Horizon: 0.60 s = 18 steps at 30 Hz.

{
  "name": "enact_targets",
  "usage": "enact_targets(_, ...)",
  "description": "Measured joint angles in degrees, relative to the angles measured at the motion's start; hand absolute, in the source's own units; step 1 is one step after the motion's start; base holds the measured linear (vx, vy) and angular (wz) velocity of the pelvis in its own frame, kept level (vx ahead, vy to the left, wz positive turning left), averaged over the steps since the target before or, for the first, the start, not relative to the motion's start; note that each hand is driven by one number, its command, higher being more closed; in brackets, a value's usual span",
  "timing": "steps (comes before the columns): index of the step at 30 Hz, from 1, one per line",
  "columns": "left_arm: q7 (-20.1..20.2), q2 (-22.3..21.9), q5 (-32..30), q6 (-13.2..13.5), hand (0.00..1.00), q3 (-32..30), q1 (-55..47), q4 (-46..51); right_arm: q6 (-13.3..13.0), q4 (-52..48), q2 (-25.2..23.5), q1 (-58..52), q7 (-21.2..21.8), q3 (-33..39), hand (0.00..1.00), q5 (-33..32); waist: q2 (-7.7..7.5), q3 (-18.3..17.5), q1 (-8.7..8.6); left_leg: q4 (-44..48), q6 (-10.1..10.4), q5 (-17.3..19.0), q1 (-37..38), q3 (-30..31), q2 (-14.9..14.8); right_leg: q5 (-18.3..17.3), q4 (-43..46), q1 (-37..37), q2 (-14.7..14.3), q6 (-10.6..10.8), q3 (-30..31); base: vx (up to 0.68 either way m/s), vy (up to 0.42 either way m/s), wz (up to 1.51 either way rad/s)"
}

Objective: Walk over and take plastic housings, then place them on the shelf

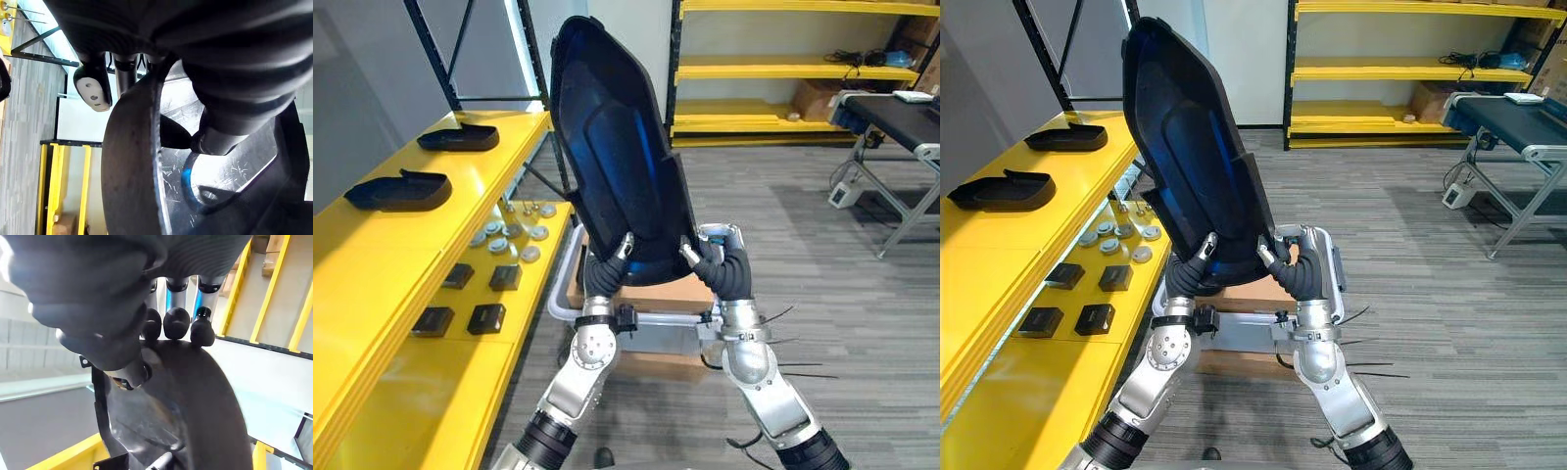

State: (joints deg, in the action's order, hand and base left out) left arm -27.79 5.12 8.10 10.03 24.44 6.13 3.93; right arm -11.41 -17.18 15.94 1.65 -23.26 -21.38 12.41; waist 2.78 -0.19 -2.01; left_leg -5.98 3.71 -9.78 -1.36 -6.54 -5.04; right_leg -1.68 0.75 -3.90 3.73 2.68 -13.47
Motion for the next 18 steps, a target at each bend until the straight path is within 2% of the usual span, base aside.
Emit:
enact_targets(4, 1.55, -0.17, -1.66, -0.60, 1.00, -0.38, -0.27, 0.05, -1.69, -1.37, 4.26, 0.19, 4.61, 4.91, 0.00, -5.75, 0.00, 0.00, 0.06, 0.00, -0.04, 0.02, -0.02, -0.08, 0.01, 0.04, -0.02, 0.03, 0.02, 0.11, 0.13, 0.00, 0.000, 0.00)
enact_targets(6, 2.08, -0.35, -2.25, -0.64, 1.00, -0.43, -0.73, 0.12, -2.18, -3.28, 4.85, 0.19, 5.45, 7.75, 0.00, -8.17, 0.00, 0.00, 0.01, 0.00, -0.07, 0.04, -0.02, -0.12, 0.00, 0.04, -0.08, 0.06, 0.02, 0.12, 0.24, 0.01, -0.003, -0.03)
enact_targets(10, 3.79, -0.43, -3.80, -0.71, 1.00, -2.71, -4.31, 0.67, -4.85, -6.74, 4.56, 0.76, 5.73, 19.21, 0.00, -16.04, 0.01, 0.01, -0.21, 0.00, -0.28, 0.19, 0.04, -0.57, -0.01, 0.05, -0.35, 0.13, -0.03, 0.13, 0.66, 0.02, -0.007, -0.06)
enact_targets(14, 3.93, -0.45, -4.43, -0.81, 1.00, -5.05, -6.43, 0.66, -7.06, -6.91, 3.76, 0.92, 5.71, 24.75, 0.00, -21.99, 0.01, 0.01, -0.36, 0.00, -0.39, 0.26, 0.13, -0.90, 0.00, 0.11, -0.75, 0.12, -0.19, 0.17, 1.08, 0.02, -0.009, -0.06)
enact_targets(18, 4.15, -1.22, -5.49, -0.82, 1.00, -6.89, -8.79, 0.66, -8.62, -6.69, 0.89, 0.95, 5.71, 31.97, 0.00, -27.62, 0.01, 0.01, -0.38, 0.00, -0.39, 0.26, 0.13, -0.88, 0.03, 0.10, -1.03, 0.23, -0.17, 0.18, 1.06, 0.02, -0.007, 0.00)
